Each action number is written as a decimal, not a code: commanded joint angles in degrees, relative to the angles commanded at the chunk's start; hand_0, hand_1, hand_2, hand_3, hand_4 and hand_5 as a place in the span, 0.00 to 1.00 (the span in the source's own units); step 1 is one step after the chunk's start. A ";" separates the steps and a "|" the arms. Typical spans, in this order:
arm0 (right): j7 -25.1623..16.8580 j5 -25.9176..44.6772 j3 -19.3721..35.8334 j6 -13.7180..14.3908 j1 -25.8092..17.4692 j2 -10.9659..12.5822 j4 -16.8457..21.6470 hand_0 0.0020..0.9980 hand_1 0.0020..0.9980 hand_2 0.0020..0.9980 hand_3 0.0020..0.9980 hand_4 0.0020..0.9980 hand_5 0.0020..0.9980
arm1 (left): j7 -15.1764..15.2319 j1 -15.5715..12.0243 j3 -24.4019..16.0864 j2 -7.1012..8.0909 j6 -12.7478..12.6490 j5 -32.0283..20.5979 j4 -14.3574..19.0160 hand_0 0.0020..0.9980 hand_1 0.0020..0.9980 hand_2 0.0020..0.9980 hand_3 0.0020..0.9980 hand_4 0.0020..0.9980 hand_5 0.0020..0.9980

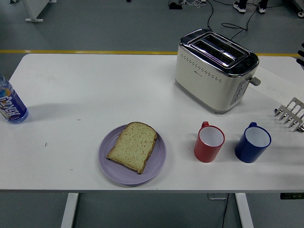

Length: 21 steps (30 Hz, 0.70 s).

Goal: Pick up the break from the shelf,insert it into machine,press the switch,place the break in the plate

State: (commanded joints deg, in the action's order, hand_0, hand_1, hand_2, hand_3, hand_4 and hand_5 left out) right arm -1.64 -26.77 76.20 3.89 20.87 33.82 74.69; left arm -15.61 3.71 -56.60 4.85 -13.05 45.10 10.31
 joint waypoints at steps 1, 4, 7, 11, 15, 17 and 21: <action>-0.01 -0.05 0.07 0.00 0.01 0.02 0.02 0.90 0.85 0.83 0.78 0.50 0.61 | -0.08 0.04 0.03 -0.03 0.00 0.07 0.00 0.65 0.52 0.53 0.57 0.39 0.85; 0.00 -0.08 0.28 0.01 -0.07 0.06 0.01 0.90 0.85 0.83 0.78 0.50 0.60 | -0.17 0.06 0.19 -0.07 -0.01 -0.01 0.00 0.65 0.52 0.53 0.57 0.39 0.85; 0.03 -0.10 0.38 0.00 -0.11 0.17 0.00 0.90 0.85 0.83 0.78 0.50 0.60 | -0.17 0.08 0.32 -0.09 -0.04 -0.23 0.00 0.65 0.52 0.53 0.57 0.39 0.85; 0.02 -0.13 0.38 -0.04 0.10 0.19 -0.09 0.90 0.85 0.83 0.78 0.50 0.59 | -0.20 0.12 0.29 -0.10 -0.05 -0.17 0.00 0.65 0.52 0.53 0.57 0.39 0.85; 0.05 -0.15 0.18 -0.05 0.37 0.30 -0.14 0.90 0.85 0.83 0.78 0.50 0.59 | -0.14 0.19 0.51 -0.16 -0.08 -0.54 0.00 0.65 0.52 0.53 0.57 0.39 0.85; 0.08 -0.12 -0.08 -0.05 0.25 0.39 -0.21 0.90 0.85 0.83 0.78 0.50 0.59 | -0.11 -0.01 0.77 -0.15 0.00 -0.76 0.00 0.65 0.52 0.53 0.57 0.39 0.85; 0.07 -0.08 -0.47 -0.06 0.18 0.44 -0.30 0.90 0.85 0.83 0.78 0.50 0.59 | -0.04 -0.23 1.02 -0.14 -0.05 -1.16 0.00 0.65 0.52 0.53 0.57 0.39 0.85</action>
State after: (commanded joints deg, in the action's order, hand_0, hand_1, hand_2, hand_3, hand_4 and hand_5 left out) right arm -1.57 -26.84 75.73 3.83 21.05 34.26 74.39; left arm -15.65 3.47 -55.58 4.71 -13.10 43.94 10.31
